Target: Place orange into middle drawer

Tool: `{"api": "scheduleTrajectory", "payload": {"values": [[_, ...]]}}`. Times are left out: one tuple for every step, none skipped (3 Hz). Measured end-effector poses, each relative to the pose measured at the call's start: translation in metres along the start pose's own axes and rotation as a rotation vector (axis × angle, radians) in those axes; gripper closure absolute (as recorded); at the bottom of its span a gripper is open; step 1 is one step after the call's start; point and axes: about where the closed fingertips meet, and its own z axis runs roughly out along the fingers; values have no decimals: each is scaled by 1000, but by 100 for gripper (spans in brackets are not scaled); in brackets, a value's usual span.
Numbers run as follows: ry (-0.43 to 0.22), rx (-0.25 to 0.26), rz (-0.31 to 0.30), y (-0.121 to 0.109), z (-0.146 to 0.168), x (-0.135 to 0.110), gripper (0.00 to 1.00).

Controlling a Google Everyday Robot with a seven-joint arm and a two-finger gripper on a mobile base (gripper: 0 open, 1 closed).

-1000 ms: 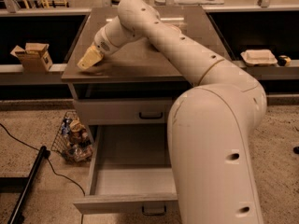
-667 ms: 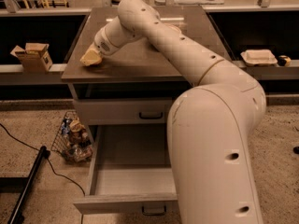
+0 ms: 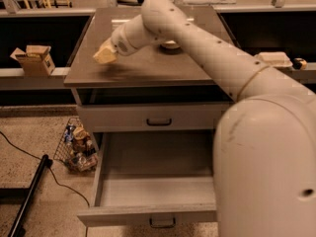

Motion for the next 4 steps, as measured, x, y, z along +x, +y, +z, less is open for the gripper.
{"api": "scheduleTrajectory", "payload": {"values": [[-82, 51, 52, 15, -41, 7, 100], [-165, 92, 160, 46, -72, 47, 100], [-164, 91, 157, 46, -71, 46, 100], [-161, 49, 95, 63, -67, 49, 100]]}}
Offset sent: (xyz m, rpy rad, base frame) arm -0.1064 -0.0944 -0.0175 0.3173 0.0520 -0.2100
